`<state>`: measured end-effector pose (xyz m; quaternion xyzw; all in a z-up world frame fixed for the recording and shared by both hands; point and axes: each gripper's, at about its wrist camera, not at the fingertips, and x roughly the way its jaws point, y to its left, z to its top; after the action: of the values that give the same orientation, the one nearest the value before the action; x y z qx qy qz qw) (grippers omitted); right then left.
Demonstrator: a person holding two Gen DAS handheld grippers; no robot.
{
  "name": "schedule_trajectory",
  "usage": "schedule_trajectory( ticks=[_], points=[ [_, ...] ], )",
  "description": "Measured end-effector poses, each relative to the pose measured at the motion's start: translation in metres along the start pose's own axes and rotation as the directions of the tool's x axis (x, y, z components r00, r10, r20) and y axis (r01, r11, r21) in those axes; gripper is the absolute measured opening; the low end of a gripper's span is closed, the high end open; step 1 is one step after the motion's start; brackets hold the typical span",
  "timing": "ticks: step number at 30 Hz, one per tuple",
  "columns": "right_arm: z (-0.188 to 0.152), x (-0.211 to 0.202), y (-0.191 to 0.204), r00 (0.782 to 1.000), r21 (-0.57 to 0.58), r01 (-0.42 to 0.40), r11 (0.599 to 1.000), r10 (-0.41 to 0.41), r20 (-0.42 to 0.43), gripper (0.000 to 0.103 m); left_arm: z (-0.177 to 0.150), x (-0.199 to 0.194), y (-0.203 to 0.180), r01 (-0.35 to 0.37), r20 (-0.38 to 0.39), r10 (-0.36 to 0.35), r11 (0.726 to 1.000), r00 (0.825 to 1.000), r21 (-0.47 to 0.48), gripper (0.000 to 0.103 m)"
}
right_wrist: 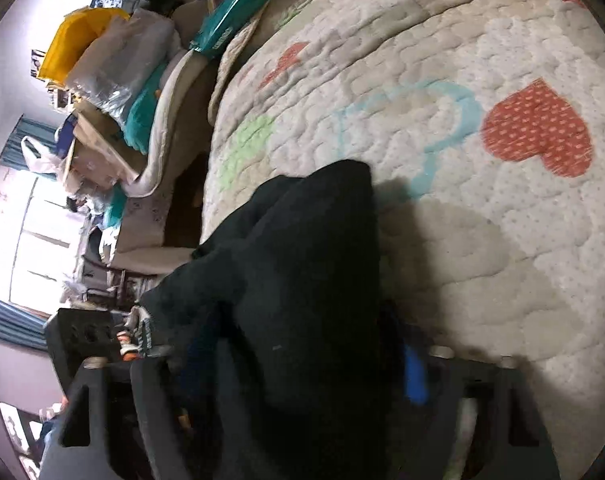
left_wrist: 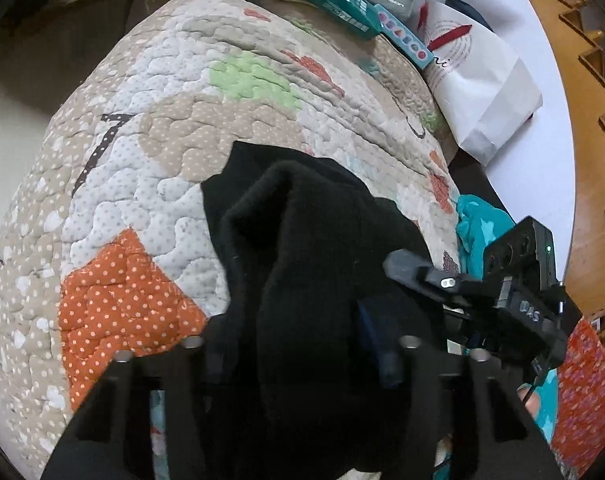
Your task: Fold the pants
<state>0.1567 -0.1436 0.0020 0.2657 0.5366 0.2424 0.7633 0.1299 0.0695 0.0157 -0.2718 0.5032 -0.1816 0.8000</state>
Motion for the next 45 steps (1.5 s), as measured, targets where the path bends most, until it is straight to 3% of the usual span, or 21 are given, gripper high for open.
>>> schedule_trajectory(
  ticks=[3,6,12,16,25,28,31,33,35,39,42,45],
  points=[
    [-0.003,-0.006,0.013,1.0,-0.047,0.026,0.999,-0.025,0.011,0.05,0.0,-0.006,-0.005,-0.004,0.005,0.004,1.0,1.0,0.011,0.037],
    [-0.003,-0.013,0.024,0.999,-0.068,0.025,0.997,-0.023,0.026,0.044,0.003,-0.011,-0.011,-0.01,0.013,0.01,1.0,1.0,0.022,0.036],
    [0.015,-0.025,0.058,0.998,-0.142,0.039,0.989,-0.033,0.046,0.042,0.03,-0.026,-0.016,0.002,0.049,-0.003,1.0,0.999,0.014,0.036],
    [0.045,-0.02,0.075,0.997,-0.167,0.061,0.984,-0.05,0.066,0.042,0.058,-0.027,-0.015,0.017,0.078,-0.016,1.0,0.997,-0.008,0.036],
    [0.109,0.02,0.078,0.983,-0.2,0.18,0.963,-0.169,0.072,0.042,0.122,0.021,-0.003,-0.038,0.067,0.039,0.999,0.997,-0.008,0.037],
    [0.128,0.034,0.067,0.977,-0.184,0.211,0.96,-0.203,0.062,0.042,0.135,0.037,0.002,-0.052,0.048,0.052,0.999,0.998,-0.002,0.042],
    [0.136,0.044,0.051,0.968,-0.143,0.25,0.958,-0.244,0.059,0.054,0.145,0.049,0.019,-0.05,0.031,0.052,0.997,0.998,-0.052,0.05],
    [0.137,0.047,0.041,0.965,-0.113,0.261,0.959,-0.255,0.064,0.07,0.145,0.051,0.031,-0.003,0.022,0.005,0.995,1.0,-0.1,0.057],
    [0.139,0.046,0.032,0.967,-0.078,0.251,0.965,-0.247,0.058,0.078,0.148,0.053,0.039,0.039,0.009,-0.038,0.99,0.999,-0.138,0.058],
    [0.138,0.039,0.023,0.966,-0.051,0.252,0.966,-0.248,0.068,0.082,0.148,0.05,0.045,0.094,0.005,-0.095,0.978,0.995,-0.185,0.062],
    [0.137,0.041,0.017,0.958,-0.067,0.283,0.957,-0.278,0.074,0.09,0.145,0.044,0.058,0.146,0.005,-0.15,0.954,0.989,-0.263,0.062],
    [0.136,0.044,0.007,0.962,-0.037,0.268,0.963,-0.265,0.067,0.092,0.14,0.022,0.063,0.138,0.029,-0.135,0.948,0.99,-0.287,0.062]
  ],
)
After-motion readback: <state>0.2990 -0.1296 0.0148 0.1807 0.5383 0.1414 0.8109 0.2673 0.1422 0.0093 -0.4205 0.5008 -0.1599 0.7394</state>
